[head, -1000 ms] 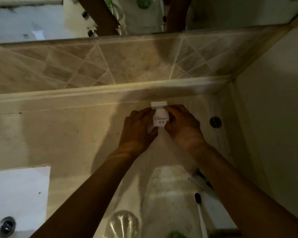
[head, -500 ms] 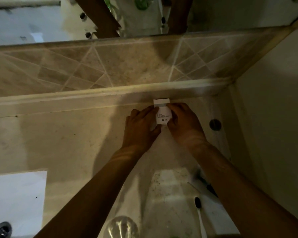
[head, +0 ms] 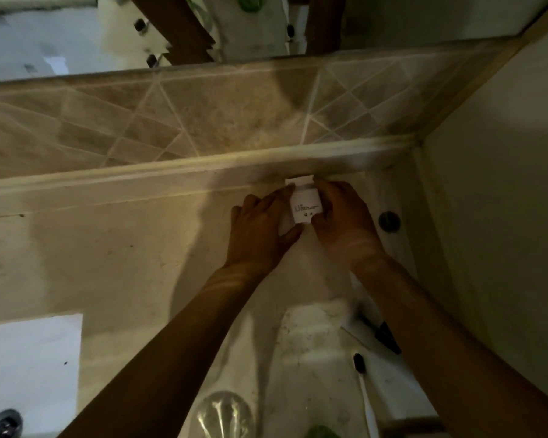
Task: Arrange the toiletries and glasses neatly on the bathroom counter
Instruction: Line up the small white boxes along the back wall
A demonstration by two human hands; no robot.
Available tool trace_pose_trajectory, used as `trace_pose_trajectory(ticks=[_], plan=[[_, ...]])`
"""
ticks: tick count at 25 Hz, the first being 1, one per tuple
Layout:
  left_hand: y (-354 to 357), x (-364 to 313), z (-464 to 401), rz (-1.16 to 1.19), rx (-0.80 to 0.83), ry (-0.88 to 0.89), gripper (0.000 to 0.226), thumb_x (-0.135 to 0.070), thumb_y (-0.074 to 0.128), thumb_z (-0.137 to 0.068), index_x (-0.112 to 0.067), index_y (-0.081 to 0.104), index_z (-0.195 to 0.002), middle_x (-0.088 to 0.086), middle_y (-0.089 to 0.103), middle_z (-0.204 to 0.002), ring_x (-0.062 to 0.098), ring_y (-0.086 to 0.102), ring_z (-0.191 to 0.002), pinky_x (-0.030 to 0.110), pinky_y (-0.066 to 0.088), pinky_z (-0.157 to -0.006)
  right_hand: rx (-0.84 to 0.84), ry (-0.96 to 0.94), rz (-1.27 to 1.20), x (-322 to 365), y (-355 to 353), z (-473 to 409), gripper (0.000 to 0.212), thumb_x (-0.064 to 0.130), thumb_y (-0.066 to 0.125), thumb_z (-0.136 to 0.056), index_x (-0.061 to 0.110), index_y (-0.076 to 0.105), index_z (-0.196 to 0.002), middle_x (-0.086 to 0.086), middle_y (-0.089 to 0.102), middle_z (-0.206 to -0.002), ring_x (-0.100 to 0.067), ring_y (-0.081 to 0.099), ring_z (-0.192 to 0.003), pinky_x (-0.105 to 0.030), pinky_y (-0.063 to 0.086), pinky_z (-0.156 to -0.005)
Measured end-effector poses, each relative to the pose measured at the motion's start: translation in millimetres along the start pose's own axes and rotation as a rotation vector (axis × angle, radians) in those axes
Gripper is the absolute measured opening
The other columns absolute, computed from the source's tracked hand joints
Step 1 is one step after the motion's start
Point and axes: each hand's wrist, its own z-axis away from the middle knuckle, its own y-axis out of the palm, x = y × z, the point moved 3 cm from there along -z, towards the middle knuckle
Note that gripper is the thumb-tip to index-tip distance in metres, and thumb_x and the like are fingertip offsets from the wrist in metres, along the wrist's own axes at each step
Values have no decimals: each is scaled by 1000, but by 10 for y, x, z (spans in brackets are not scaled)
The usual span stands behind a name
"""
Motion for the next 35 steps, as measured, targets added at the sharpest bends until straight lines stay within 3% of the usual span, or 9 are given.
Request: trace_pose_trajectory(ticks=[3,6,9,13,17,21,24,30,35], plan=[[-66,-32,156,85,94,-102,88,-59,61,-86,-33,14,-156,0,40,-153,25,39,-128,39,30,-101,-113,-6,-44,32,-166,279,62,11,63,-89,24,41,-146,-6,39,-144,-17,54,-117,-27,51,-95],[-132,-107,544,234,56,-192,75,-55,62,-88,-27,32,-150,5,41,-146,25,44,-129,43,37,-109,-239,63,-59,-62,-331,674,55,14,67,-84,21,51,-137,-3,41,-138,-8,51,-107,-19,47,-93],[-168,-280,991,293,38,-60,34,-36,64,-92,-16,63,-119,5,61,-112,19,62,-95,33,50,-86,-246,102,-92,-236,-426,1228,44,14,63,-85,21,56,-127,-1,44,-134,-13,51,-113,-20,44,-93],[-147,-464,1369,302,354,147,10,-19,65,-92,-14,74,-94,-3,68,-85,9,58,-69,23,45,-67,-211,149,-164,-538,-485,2089,24,7,61,-89,20,65,-110,8,57,-114,0,56,-93,-3,42,-77],[-18,-501,1534,285,549,54,9,-24,67,-91,-23,74,-97,-9,67,-83,8,62,-76,18,47,-69,45,254,80,-1017,-421,2730,30,10,63,-86,24,66,-112,2,59,-115,-18,55,-108,-30,48,-91],[107,-637,1706,397,693,-93,8,-27,68,-89,-25,74,-93,-2,74,-88,13,70,-80,33,58,-77,299,184,452,-1195,-309,3269,70,22,73,-73,26,51,-139,-5,49,-140,-31,41,-129,-41,37,-107],[108,-695,1732,340,680,-114,14,-25,64,-91,-20,74,-98,1,74,-93,14,68,-77,29,56,-75,237,184,406,-1180,-226,3371,81,17,76,-69,22,46,-144,-9,47,-143,-34,36,-132,-48,37,-109],[-30,-603,1836,348,660,-148,13,-20,62,-92,-16,74,-97,2,73,-86,14,65,-71,33,56,-76,84,220,283,-1028,-184,3332,66,21,71,-76,23,50,-139,-7,46,-143,-28,30,-132,-47,35,-107],[-479,-255,2062,449,545,-218,12,-18,60,-94,-19,71,-91,4,75,-89,21,73,-78,33,55,-70,-120,149,-55,-674,-260,3140,37,2,57,-85,21,64,-117,-2,55,-121,-21,53,-112,-43,51,-92]])
